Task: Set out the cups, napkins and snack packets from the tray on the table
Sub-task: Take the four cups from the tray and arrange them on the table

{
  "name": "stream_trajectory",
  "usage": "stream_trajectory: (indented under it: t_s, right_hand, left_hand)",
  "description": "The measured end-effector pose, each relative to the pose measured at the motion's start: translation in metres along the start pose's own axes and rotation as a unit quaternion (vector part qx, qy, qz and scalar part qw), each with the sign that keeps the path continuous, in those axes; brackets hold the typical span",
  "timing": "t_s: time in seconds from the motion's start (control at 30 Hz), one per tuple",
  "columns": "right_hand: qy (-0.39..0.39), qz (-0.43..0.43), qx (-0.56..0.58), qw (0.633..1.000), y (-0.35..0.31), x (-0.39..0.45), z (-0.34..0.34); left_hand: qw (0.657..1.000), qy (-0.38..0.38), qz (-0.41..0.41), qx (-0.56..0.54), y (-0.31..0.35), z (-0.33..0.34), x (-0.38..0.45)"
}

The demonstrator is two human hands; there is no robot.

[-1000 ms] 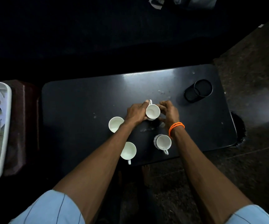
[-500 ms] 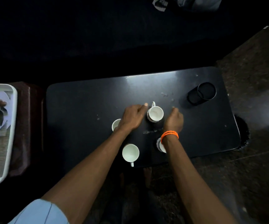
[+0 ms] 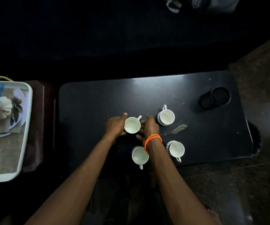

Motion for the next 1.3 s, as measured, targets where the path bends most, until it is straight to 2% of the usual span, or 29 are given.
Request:
stream_trajectory:
  t_s: [0.1,0.27,0.37,0.53,0.97,1.03,1.1,1.23,1.3]
  right_hand:
    - [0.005,-0.048,-0.001,0.999,-0.012,-0.001,-0.001]
    - [-0.022,-0.087,-0.002,0.996,-0.026,-0.005,0.000]
    - [-0.039,-0.091,0.012,0.995,-0.030,-0.005,0.000]
    - [-0.060,-0.118,-0.042,0.990,-0.031,-0.005,0.001]
    - [-0.065,-0.133,-0.063,0.987,-0.030,-0.001,-0.004]
    - [-0.029,-0.185,-0.030,0.982,-0.036,0.000,-0.019]
    - [0.044,-0.256,-0.035,0.965,-0.046,-0.001,-0.041]
    - [0.193,-0.392,-0.103,0.894,-0.073,-0.010,-0.086]
    - [0.210,-0.420,-0.169,0.867,-0.082,-0.006,-0.099]
  left_hand:
    - [0.989,-0.012,-0.026,-0.148,-0.004,0.011,-0.005]
    - [0.977,-0.012,-0.027,-0.213,-0.001,0.020,-0.011]
    - [0.976,-0.015,-0.029,-0.214,-0.001,0.023,-0.012]
    - [0.974,-0.007,-0.027,-0.226,-0.002,0.025,-0.010]
    - [0.978,0.016,-0.029,-0.206,-0.011,0.013,-0.003]
    - [0.981,0.026,-0.033,-0.192,-0.017,0.010,-0.003]
    - [0.983,0.048,-0.031,-0.172,-0.025,0.007,-0.006]
    - [0.982,0.096,-0.017,-0.159,-0.038,0.004,-0.012]
    - [0.987,0.123,0.023,-0.104,-0.038,0.005,-0.016]
Point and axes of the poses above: each hand's wrist, its own x-axis towards the middle knuckle, its own z-axis out of the palm, y = z × x, the point moved 5 cm from there along x, towards the middle knuckle
